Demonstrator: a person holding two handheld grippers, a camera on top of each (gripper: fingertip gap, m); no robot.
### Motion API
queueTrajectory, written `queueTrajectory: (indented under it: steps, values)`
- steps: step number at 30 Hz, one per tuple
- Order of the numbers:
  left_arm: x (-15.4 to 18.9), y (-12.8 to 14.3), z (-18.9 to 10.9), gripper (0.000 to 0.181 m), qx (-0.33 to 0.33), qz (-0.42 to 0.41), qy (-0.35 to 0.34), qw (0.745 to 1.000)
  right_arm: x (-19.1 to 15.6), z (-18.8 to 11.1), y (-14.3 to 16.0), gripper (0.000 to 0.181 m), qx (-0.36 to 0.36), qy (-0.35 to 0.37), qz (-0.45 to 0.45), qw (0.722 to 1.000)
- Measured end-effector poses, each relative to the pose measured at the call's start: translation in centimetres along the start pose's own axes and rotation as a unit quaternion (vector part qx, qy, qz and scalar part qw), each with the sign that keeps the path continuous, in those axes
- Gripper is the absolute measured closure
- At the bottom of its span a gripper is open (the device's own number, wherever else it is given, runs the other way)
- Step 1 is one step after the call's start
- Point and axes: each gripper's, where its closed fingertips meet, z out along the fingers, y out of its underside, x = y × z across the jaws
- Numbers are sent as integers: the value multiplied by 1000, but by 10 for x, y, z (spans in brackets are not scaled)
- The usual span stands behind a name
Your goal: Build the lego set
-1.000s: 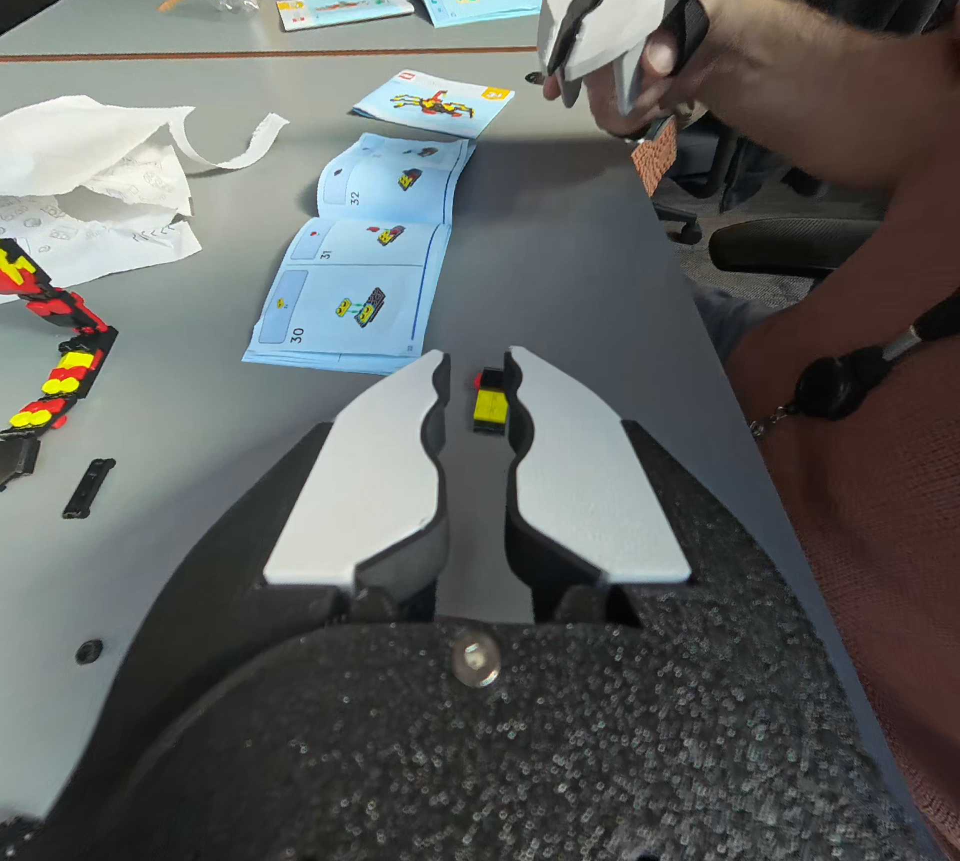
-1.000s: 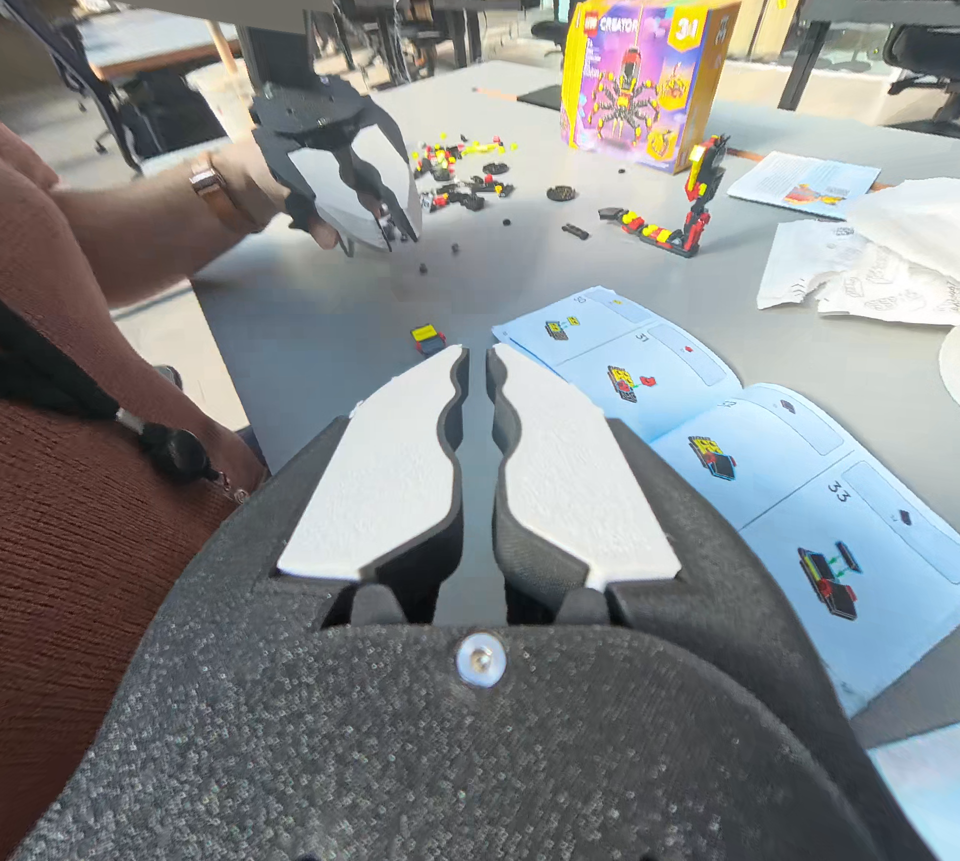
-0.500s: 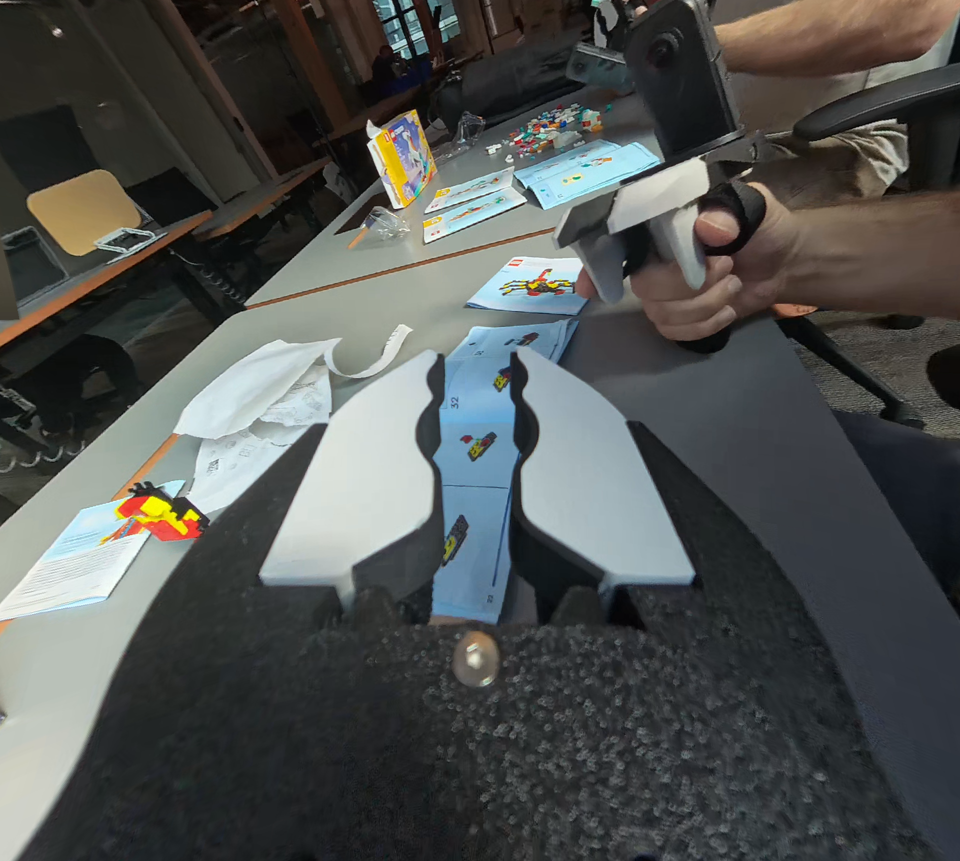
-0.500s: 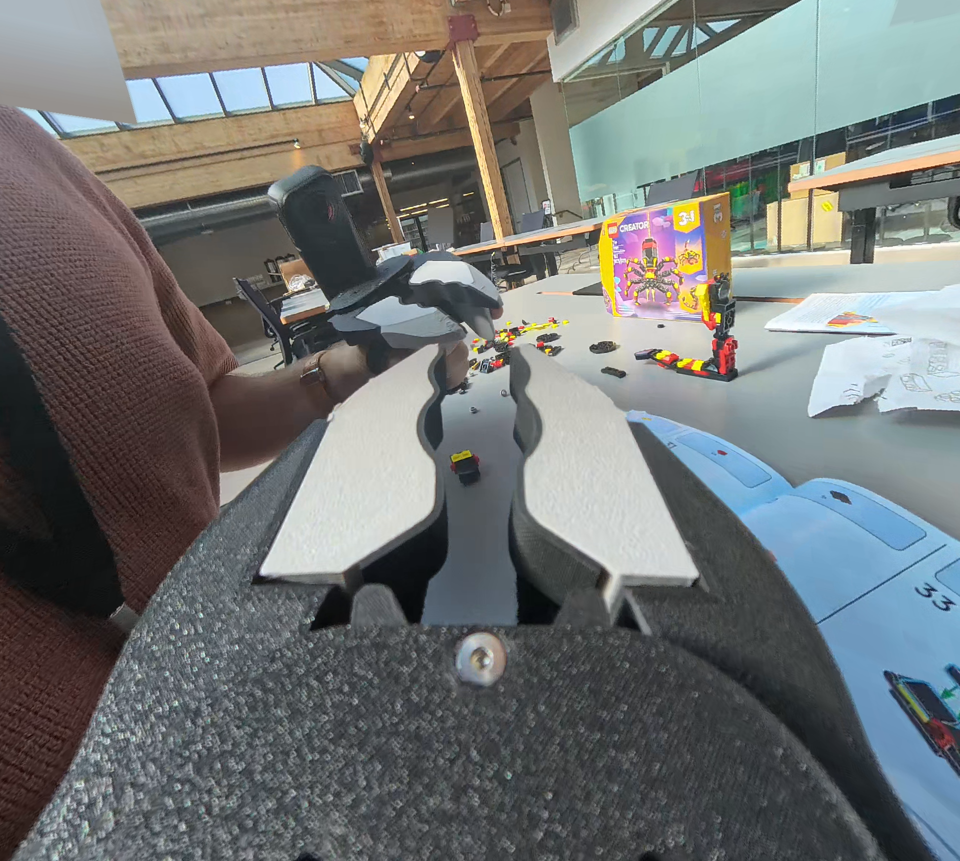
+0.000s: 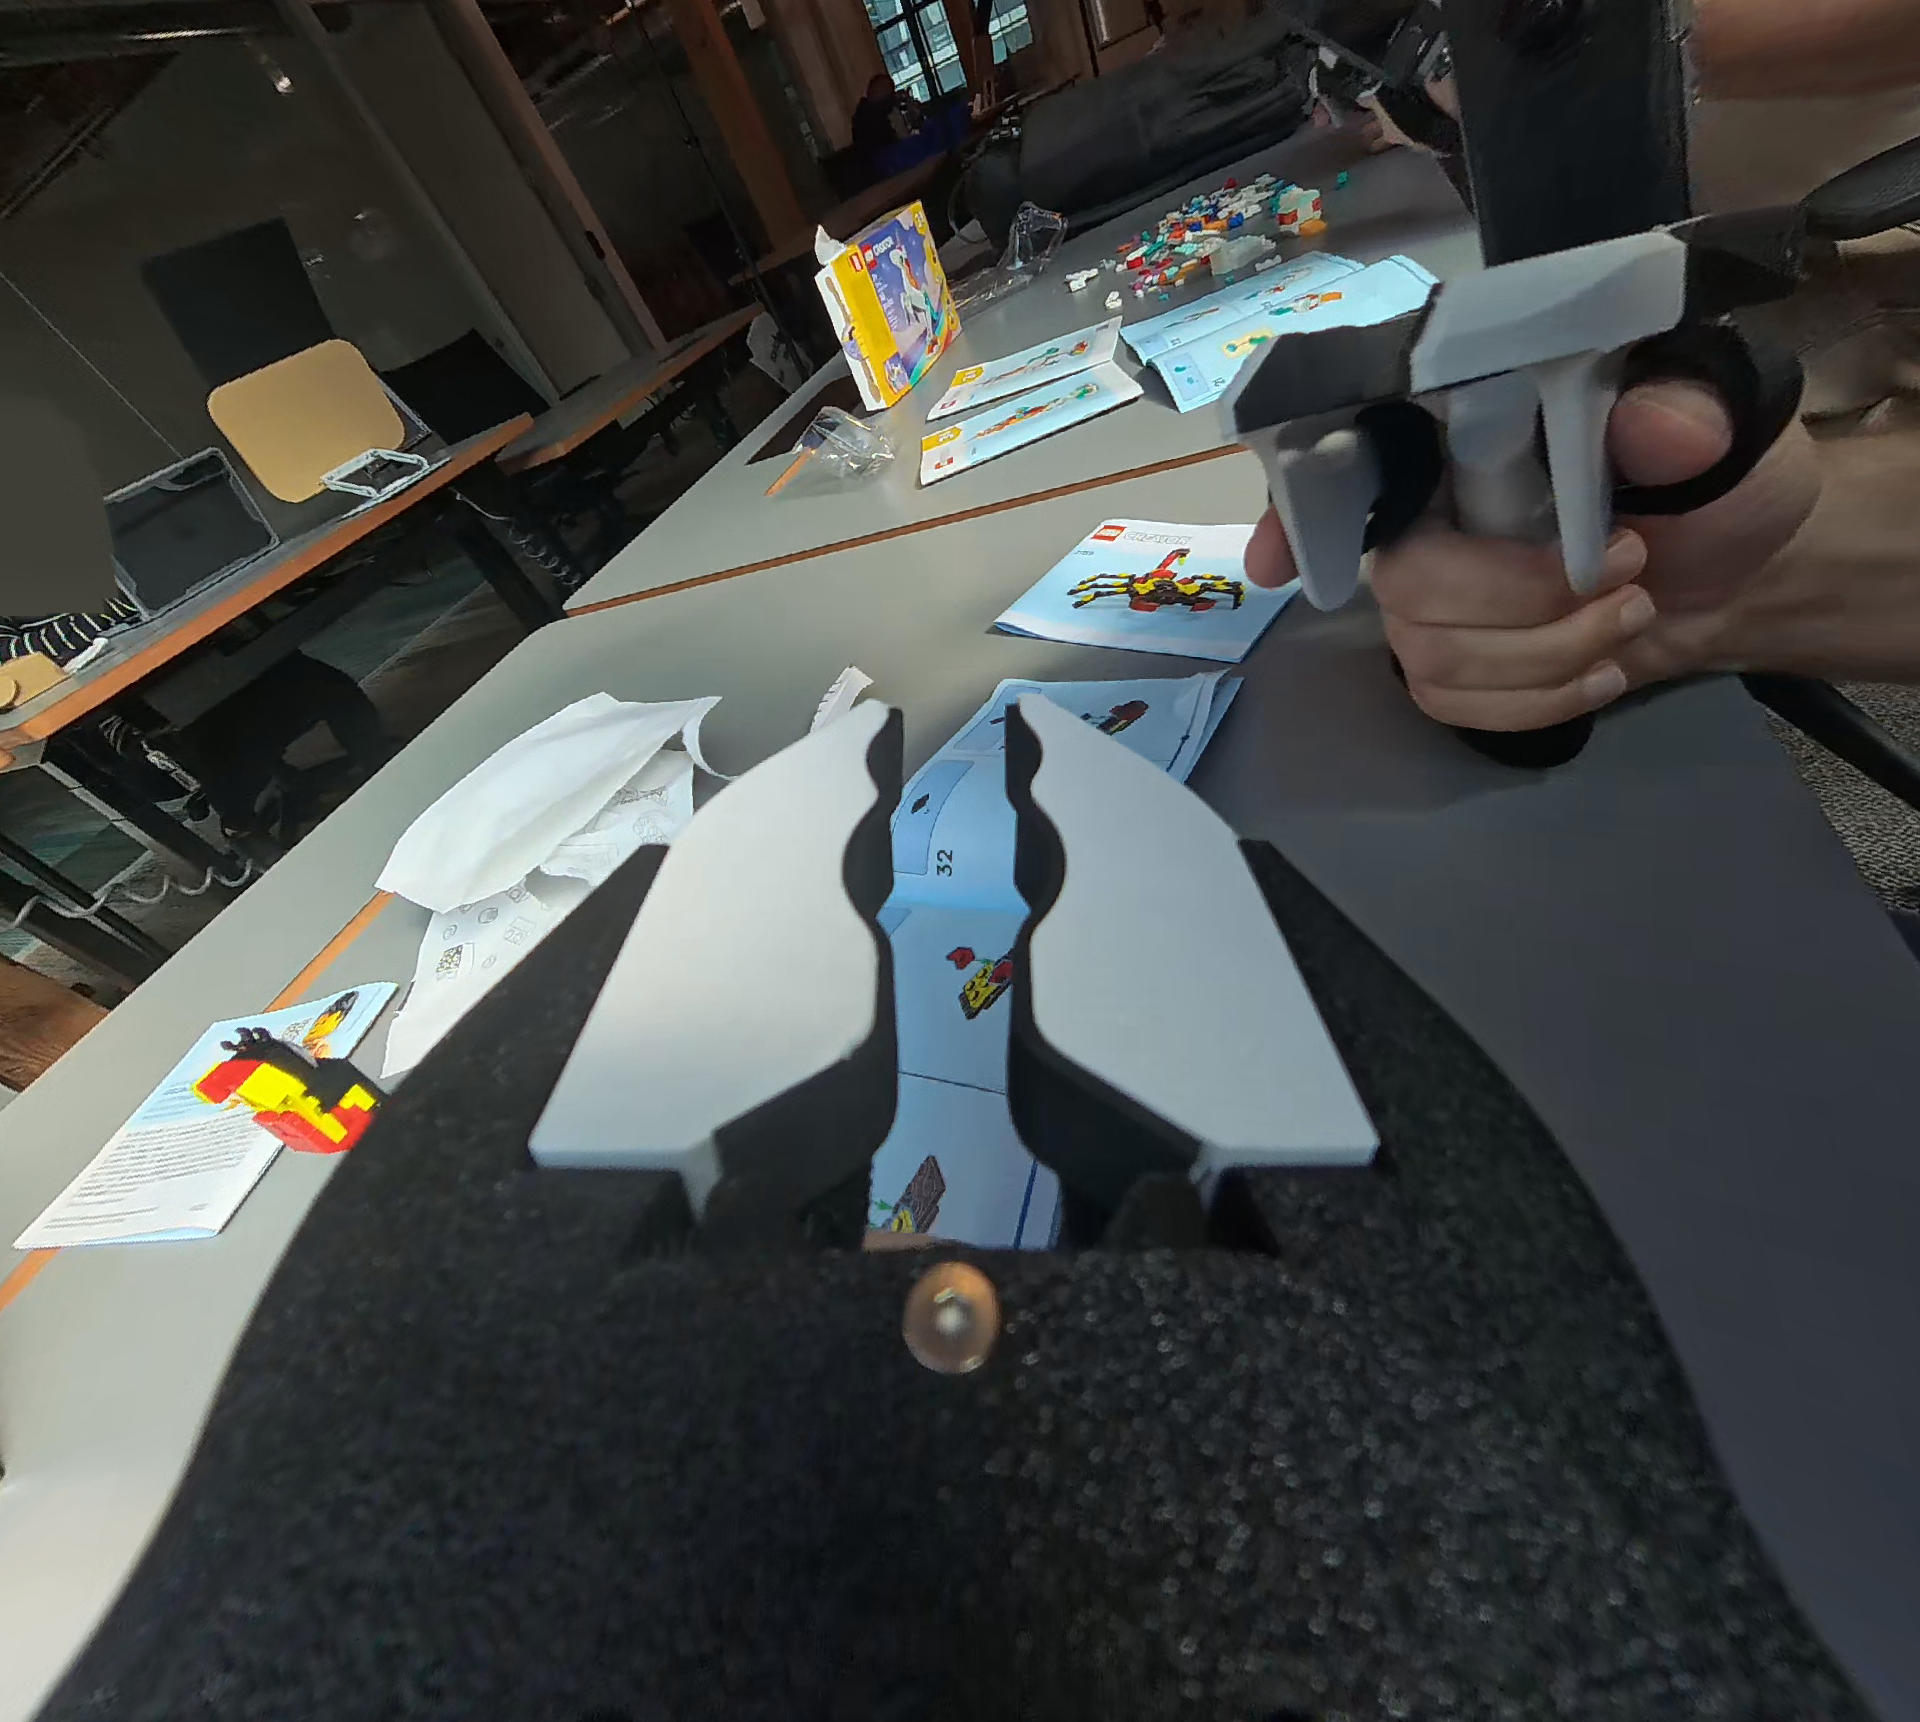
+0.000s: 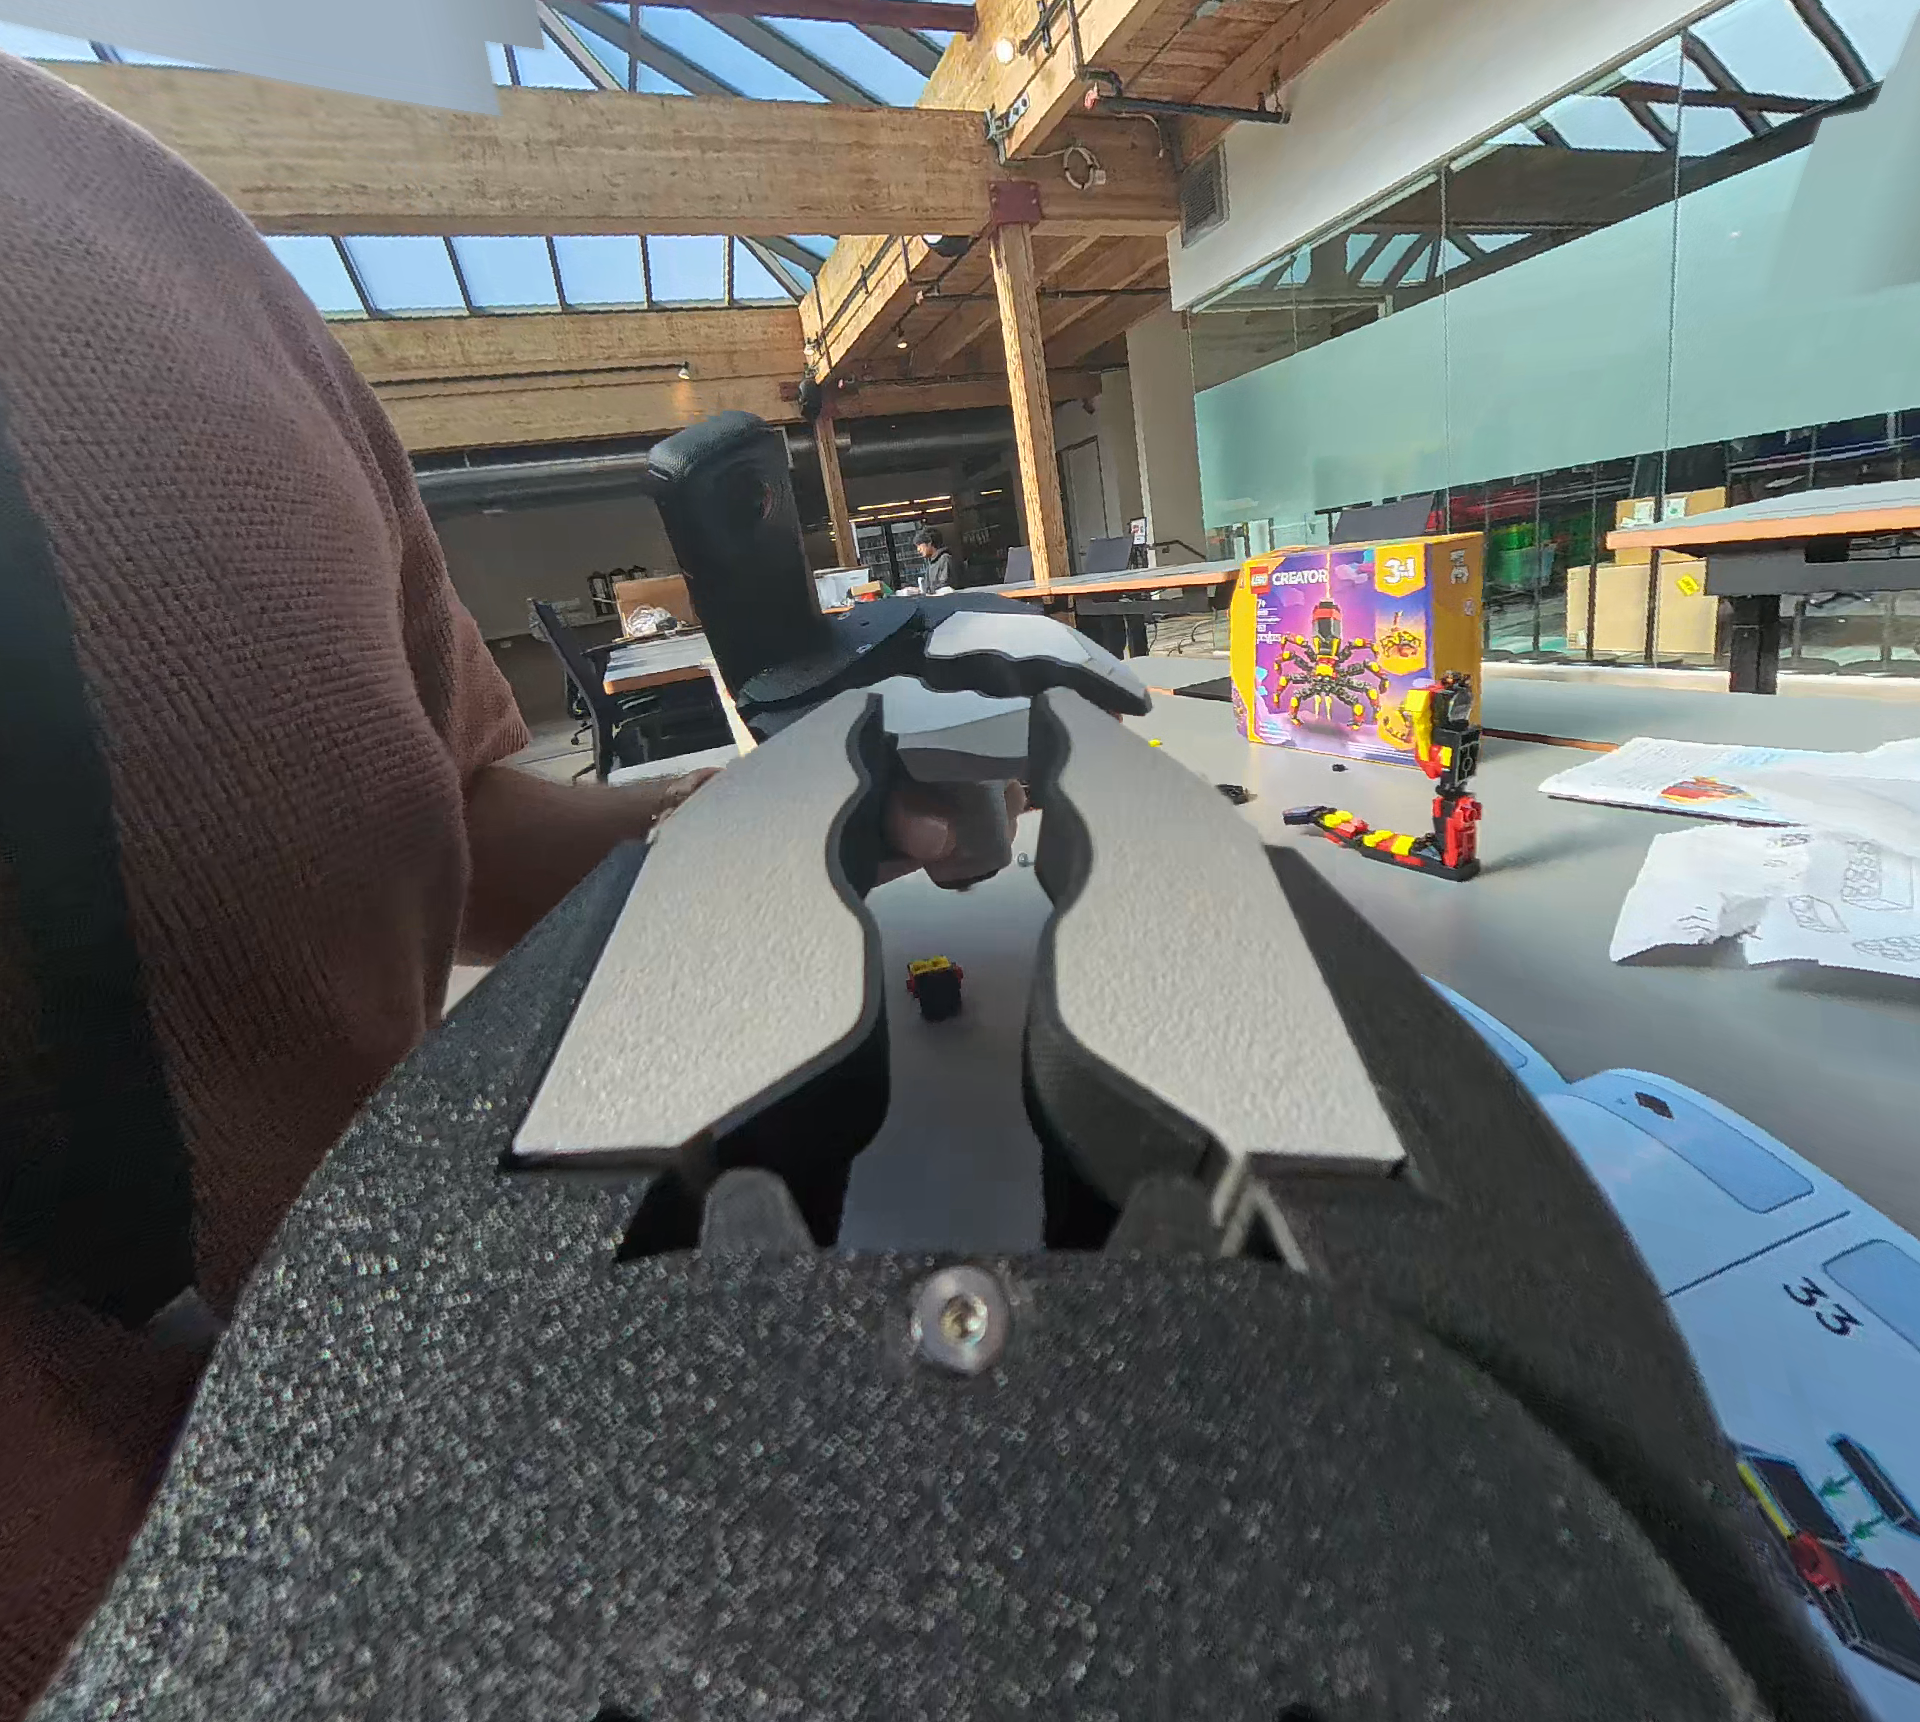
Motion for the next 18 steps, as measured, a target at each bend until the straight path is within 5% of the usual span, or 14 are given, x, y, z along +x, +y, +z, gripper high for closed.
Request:
queueTrajectory:
  steps: [6, 18]
  values:
    - [0, 0, 6, 163, 6, 0, -4, 1000, 11, -5, -7, 155, 8, 94, -118, 989]
    - [-3, 1, 0, 163, 10, 7, -13, 1000, 20, 1, 6, 155, -37, 143, -160, 976]
